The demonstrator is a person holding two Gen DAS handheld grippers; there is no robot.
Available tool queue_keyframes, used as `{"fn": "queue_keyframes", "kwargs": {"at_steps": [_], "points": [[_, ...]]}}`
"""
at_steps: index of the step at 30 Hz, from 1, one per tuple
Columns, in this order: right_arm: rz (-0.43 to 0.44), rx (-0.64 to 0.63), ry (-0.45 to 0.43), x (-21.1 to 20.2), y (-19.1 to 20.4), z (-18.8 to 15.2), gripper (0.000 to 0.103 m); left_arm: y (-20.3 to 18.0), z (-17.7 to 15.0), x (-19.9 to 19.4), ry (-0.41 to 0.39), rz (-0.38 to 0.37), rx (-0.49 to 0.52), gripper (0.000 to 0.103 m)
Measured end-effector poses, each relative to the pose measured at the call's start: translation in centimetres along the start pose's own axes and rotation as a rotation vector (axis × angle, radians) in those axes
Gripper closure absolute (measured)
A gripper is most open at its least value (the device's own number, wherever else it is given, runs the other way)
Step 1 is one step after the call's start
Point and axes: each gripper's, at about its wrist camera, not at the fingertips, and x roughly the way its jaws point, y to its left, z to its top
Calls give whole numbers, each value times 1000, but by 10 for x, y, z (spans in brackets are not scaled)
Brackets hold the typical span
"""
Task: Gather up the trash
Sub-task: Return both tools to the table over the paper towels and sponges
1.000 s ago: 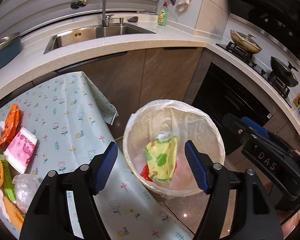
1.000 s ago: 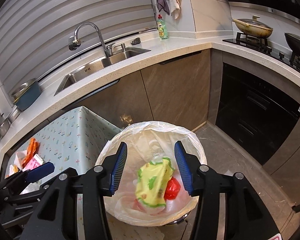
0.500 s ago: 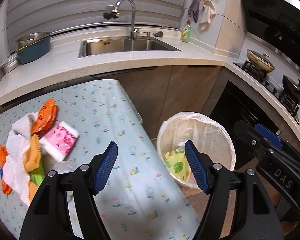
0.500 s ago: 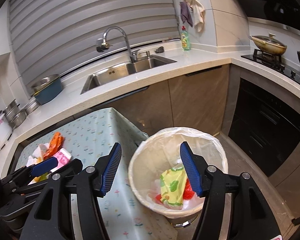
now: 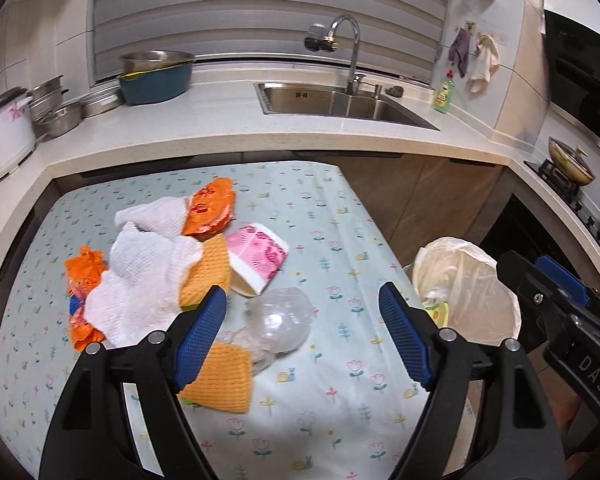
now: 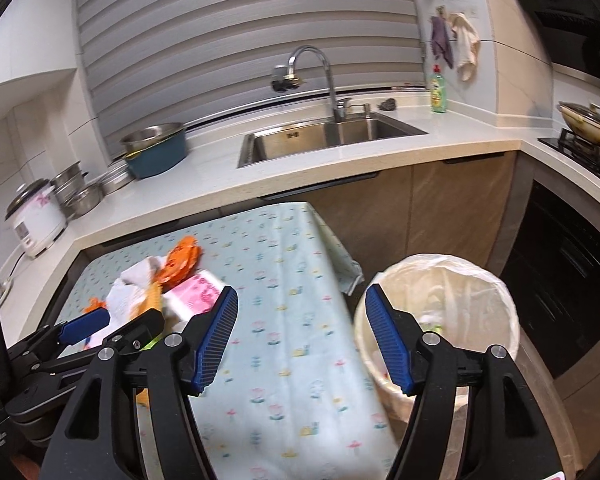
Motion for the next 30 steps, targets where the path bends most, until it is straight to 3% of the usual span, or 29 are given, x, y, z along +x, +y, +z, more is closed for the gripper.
{"fn": "queue_keyframes", "kwargs": {"at_steps": [12,19,24,30], "points": [[112,-93,71,22,93,-23,39,105,-20,-11,33,148,-108,26],[152,-136,117,41,134,-37,39,154,-32,-5,70,191,-178,24],[151,-147,141,55,149,-44,39,167,-34,2,91,172,-185,18],[116,-127,155,71,143,-42,39,157,-29,24,116,109,-154,15]]}}
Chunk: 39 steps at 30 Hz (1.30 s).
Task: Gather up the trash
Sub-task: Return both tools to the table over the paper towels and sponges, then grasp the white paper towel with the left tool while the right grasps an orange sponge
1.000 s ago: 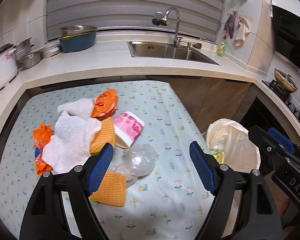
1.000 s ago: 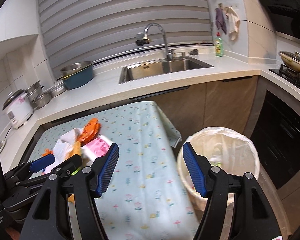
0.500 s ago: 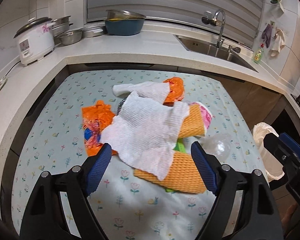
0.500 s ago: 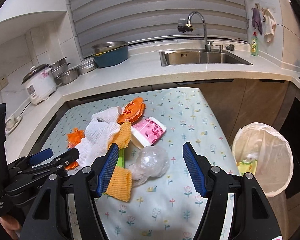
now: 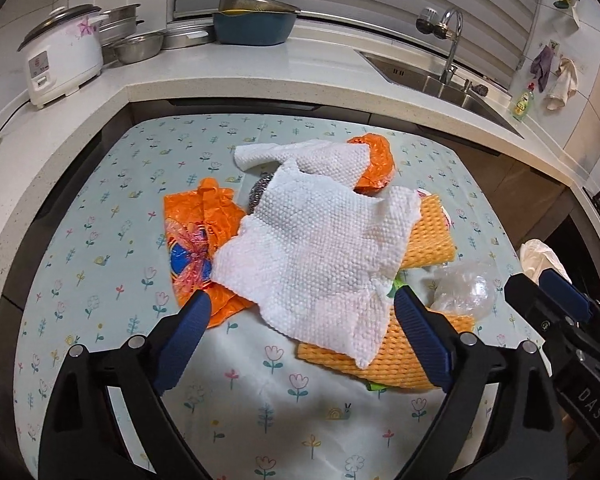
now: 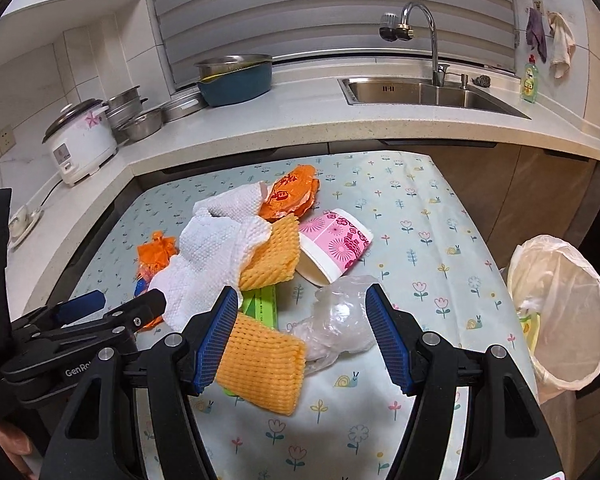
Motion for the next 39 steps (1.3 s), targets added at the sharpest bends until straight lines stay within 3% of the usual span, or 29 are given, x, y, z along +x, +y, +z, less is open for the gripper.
{"fn": "queue_keyframes", "kwargs": {"at_steps": [6,8,10,14,16,18,29,32,34,36,39], "points": [[-16,23,9,13,-18,7,39,-21,9,33,36,-51,32,15],[-15,26,14,19,-21,11,39,-28,12,44,43,-56,55,20],[-7,26,20,26,-21,14,39,-33,14,55,64,-72,77,38],[23,18,28,39,-17,21,39,-29,15,67,99,-124,56,61],[36,9,30,46,-14,24,39,-25,13,68,105,-145,50,83],[46,4,39,56,-11,25,40,-21,12,68,110,-138,47,95],[129,6,110,97,6,22,43,5,17,51,68,-127,-14,97],[145,1,138,107,10,20,57,4,17,50,65,-122,-8,97],[152,0,136,106,12,19,77,2,18,49,60,-113,-1,97],[166,8,122,101,11,21,86,1,20,47,54,-106,4,97],[176,13,81,85,8,26,90,-4,24,41,42,-110,2,97]]}}
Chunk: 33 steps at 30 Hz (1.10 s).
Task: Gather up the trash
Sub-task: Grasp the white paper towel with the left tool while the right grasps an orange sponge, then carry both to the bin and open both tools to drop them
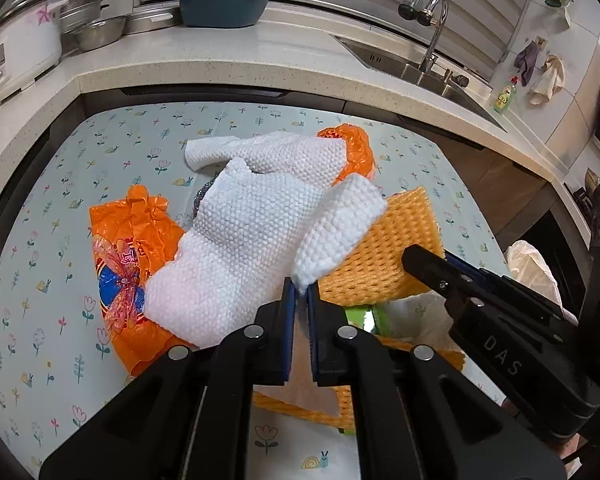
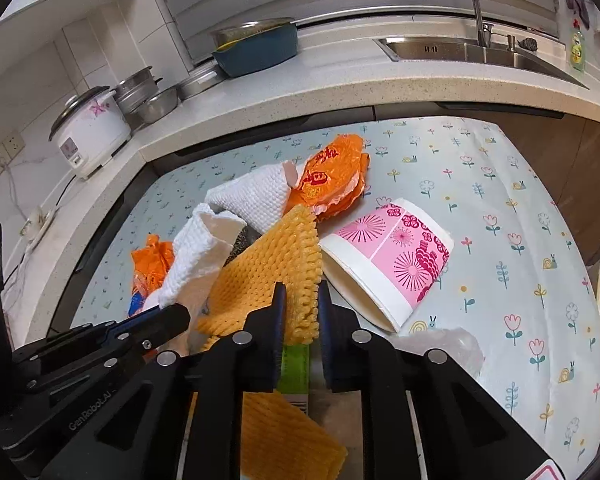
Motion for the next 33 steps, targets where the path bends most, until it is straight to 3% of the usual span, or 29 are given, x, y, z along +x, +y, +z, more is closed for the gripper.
{"fn": "queue_keyframes", "kwargs": {"at_steps": [8,17,33], "points": [[-14,19,-141,-70,-15,17,92,-37,10,-33,-61,-26,41,97],[-81,84,-282,-152,-66,23,92,-100,12,-72,-123,-77,113,97],[-225,242,-377,-241,-179,-10,92,-231,-8,-83,-118,-179,264,97]]}}
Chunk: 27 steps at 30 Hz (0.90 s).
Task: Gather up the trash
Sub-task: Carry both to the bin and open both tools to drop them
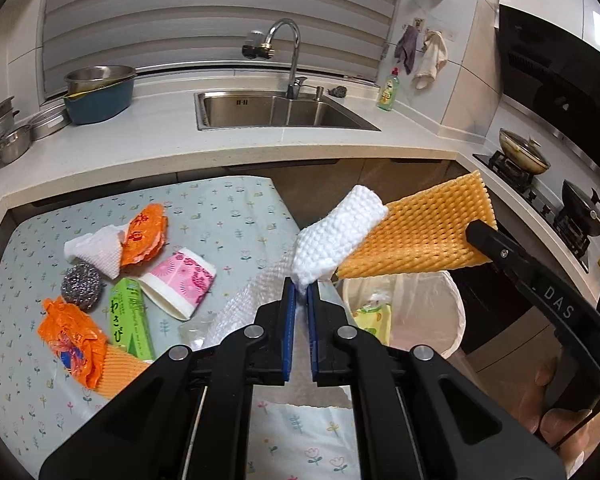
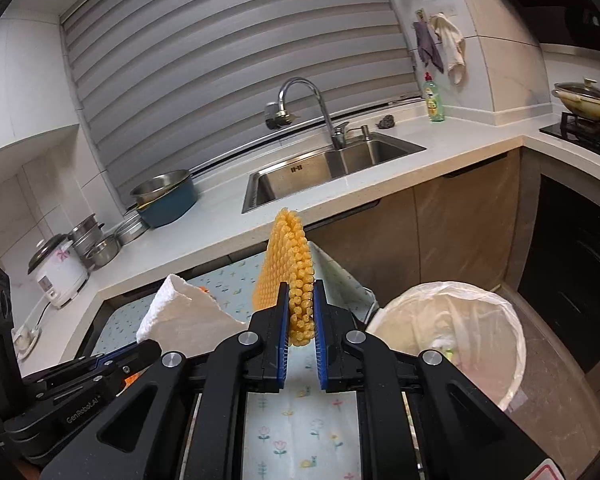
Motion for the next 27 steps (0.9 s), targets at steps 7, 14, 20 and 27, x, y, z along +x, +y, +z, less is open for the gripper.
{"fn": "queue_keyframes", "kwargs": {"at_steps": [7,14,20,27], "points": [[-108,54,-24,-22,-63,1,92,-54,-5,25,47,-67,65,97],[-176,111,-22,-32,-113,-6,92,-111,-10,62,112,-147,125,97],[-200,138,-5,-30,-138,-15,92,-138,-11,92,149,-167,148,95],[-201,153,13,-17,-151,-19,92,-142,-5,112,139,-155,146,67]]}}
